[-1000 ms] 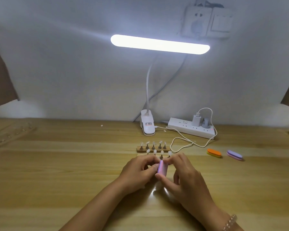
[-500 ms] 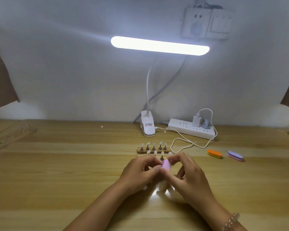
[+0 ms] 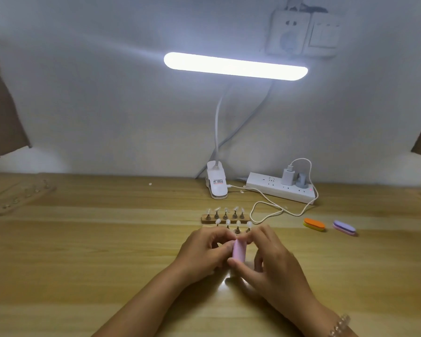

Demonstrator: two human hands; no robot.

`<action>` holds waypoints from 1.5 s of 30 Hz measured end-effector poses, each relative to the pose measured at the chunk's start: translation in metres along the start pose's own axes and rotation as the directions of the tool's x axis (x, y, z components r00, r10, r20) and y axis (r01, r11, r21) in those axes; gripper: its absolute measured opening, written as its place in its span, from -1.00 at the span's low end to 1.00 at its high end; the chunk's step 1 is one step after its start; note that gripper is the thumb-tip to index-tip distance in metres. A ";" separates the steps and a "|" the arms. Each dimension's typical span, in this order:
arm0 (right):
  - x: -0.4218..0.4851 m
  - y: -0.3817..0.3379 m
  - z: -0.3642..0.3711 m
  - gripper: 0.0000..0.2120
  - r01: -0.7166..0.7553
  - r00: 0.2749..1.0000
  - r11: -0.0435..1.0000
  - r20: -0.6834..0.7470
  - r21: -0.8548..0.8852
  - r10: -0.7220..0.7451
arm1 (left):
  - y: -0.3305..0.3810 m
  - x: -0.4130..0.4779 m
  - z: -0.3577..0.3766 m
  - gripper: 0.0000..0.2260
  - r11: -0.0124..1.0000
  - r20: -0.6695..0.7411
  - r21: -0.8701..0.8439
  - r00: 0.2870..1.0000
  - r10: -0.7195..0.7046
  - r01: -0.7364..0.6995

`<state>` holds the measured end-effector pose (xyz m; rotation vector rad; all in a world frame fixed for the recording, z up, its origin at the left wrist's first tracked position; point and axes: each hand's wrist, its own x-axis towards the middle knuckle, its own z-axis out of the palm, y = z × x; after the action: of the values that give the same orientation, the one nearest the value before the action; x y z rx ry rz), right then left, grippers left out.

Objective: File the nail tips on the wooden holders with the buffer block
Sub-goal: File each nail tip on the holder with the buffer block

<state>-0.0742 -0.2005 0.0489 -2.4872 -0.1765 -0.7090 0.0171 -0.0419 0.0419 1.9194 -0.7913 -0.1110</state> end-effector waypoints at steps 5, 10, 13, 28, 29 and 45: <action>0.009 0.013 -0.007 -0.79 -0.220 0.954 0.950 -0.156 0.222 0.257 | 0.002 0.000 0.001 -0.89 0.997 0.010 -0.079 1.000 -0.022 0.023; 0.001 0.000 -0.005 -0.73 -0.054 0.996 0.990 -0.064 0.129 0.062 | -0.001 0.001 0.001 -0.85 0.998 0.004 -0.058 1.000 0.017 -0.016; 0.005 0.001 -0.005 -0.73 -0.090 0.993 0.993 -0.070 0.080 0.096 | -0.004 0.002 0.002 -0.87 0.999 0.009 -0.042 1.000 0.018 -0.018; 0.002 -0.003 -0.005 -0.67 -0.051 0.997 0.998 -0.064 -0.033 0.048 | -0.004 0.002 0.001 -0.86 1.000 0.009 -0.018 1.000 0.018 -0.018; 0.004 -0.001 -0.006 -0.68 -0.093 0.993 0.996 -0.074 -0.006 0.092 | -0.003 0.002 0.001 -0.86 1.000 0.009 -0.006 1.000 0.016 -0.016; 0.004 -0.001 -0.005 -0.69 -0.077 0.994 0.996 -0.074 0.035 0.079 | 0.001 -0.001 0.001 -0.84 0.999 0.015 0.051 1.000 -0.004 0.004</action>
<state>-0.0735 -0.2028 0.0552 -2.4181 -0.0624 -0.7599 0.0152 -0.0423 0.0414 1.9707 -0.8071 -0.1084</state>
